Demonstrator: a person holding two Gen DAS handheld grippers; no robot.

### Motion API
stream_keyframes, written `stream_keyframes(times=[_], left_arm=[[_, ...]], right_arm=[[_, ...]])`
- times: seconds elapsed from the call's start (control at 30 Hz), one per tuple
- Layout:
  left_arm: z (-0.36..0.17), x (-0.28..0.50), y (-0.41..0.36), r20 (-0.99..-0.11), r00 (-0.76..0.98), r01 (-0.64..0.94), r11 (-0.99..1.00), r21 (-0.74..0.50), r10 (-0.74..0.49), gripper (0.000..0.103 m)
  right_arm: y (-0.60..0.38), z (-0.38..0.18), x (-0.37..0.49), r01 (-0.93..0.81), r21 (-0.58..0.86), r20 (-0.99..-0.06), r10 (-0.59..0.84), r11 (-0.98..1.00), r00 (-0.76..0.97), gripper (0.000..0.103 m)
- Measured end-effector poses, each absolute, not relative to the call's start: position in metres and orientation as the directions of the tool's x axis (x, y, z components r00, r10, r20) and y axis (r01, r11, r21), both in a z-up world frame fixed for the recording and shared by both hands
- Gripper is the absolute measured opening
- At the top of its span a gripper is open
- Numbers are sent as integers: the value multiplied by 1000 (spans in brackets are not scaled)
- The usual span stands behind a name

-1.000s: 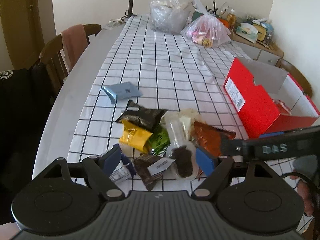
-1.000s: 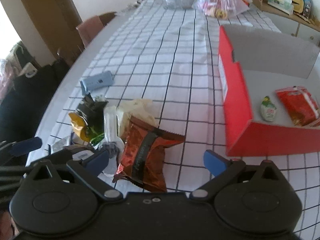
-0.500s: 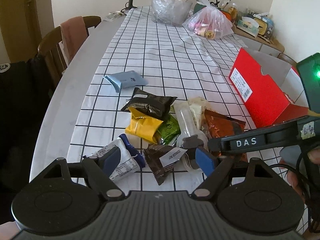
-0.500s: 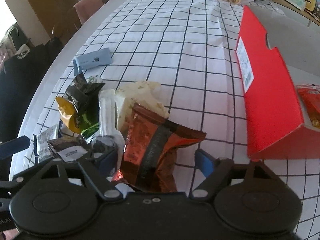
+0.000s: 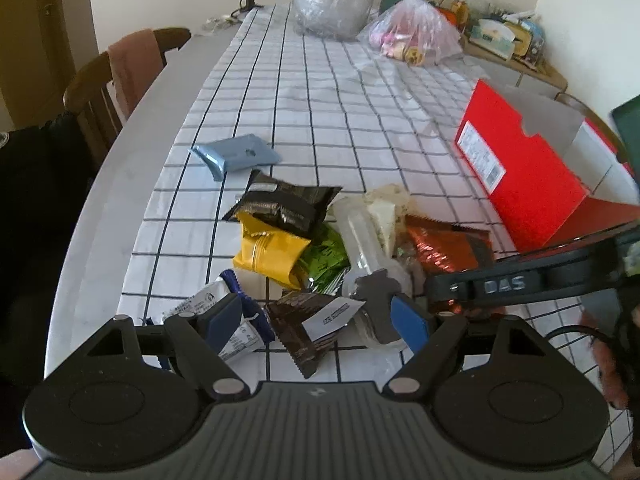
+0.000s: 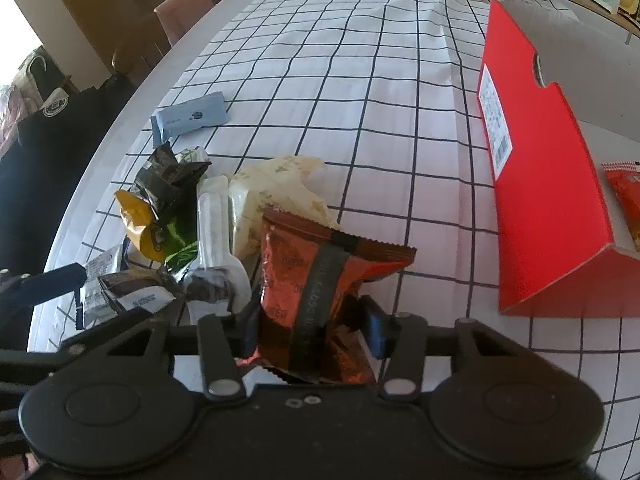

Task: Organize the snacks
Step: 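Grasp the brown-orange snack bag with the right gripper, then grasp the dark brown wrapped snack with the left gripper while the right gripper holds the brown bag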

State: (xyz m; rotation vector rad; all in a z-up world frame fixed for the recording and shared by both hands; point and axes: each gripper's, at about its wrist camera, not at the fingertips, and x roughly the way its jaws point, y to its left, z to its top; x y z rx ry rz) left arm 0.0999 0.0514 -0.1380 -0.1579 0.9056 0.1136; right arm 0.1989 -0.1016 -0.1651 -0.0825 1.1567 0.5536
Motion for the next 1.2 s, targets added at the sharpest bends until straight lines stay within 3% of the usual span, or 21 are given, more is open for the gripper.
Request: stream_keyframes(times=[0.17, 0.4, 0.73, 1.2], left_arm=[[-151, 107, 60, -815, 578, -205, 975, -91, 46, 81], [-153, 109, 50, -816, 577, -177, 981, -75, 42, 52], [-153, 107, 45, -819, 570, -190, 980, -53, 66, 31], [-106, 89, 26, -775, 632, -191, 974, -125, 25, 29]], right_arm=[[-108, -165, 198, -457, 220, -882, 376, 862, 284, 47], [-114, -163, 195, -453, 228, -878, 383, 862, 288, 45], [-126, -151, 184, -448, 240, -868, 397, 861, 298, 40], [-161, -95, 162, -478, 257, -815, 454, 840, 359, 40]])
